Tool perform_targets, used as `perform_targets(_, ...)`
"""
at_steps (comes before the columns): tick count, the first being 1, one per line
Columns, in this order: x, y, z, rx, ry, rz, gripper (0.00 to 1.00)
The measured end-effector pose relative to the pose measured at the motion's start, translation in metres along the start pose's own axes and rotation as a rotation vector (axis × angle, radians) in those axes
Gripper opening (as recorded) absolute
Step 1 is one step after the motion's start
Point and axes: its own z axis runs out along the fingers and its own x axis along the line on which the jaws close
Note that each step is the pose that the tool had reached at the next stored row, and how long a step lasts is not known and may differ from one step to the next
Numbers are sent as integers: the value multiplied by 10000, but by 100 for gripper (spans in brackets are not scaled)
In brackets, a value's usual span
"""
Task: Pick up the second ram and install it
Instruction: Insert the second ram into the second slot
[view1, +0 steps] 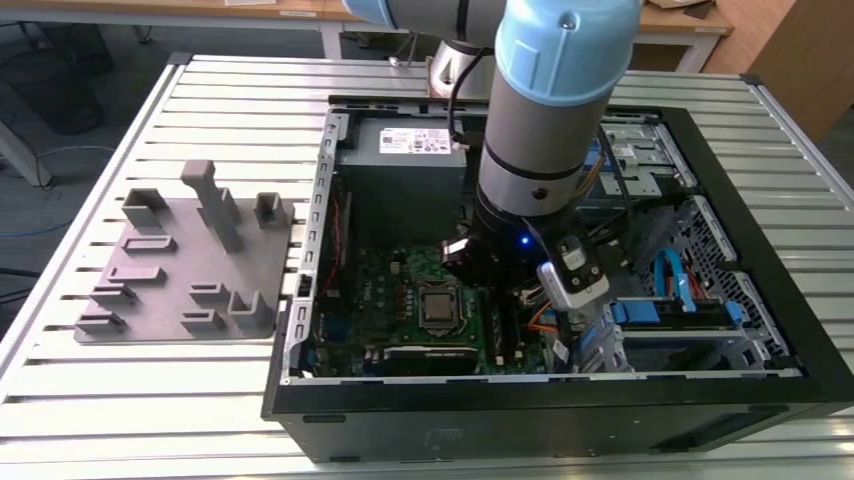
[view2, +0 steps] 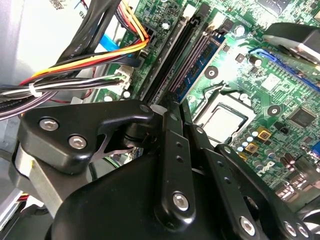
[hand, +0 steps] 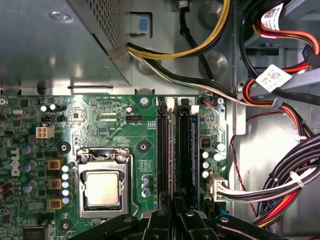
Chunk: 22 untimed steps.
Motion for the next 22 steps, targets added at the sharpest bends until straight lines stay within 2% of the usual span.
perform_targets(11,-8,8,36,1,6,3,14)
perform_targets(22,-16,11,39,0,5,1,14)
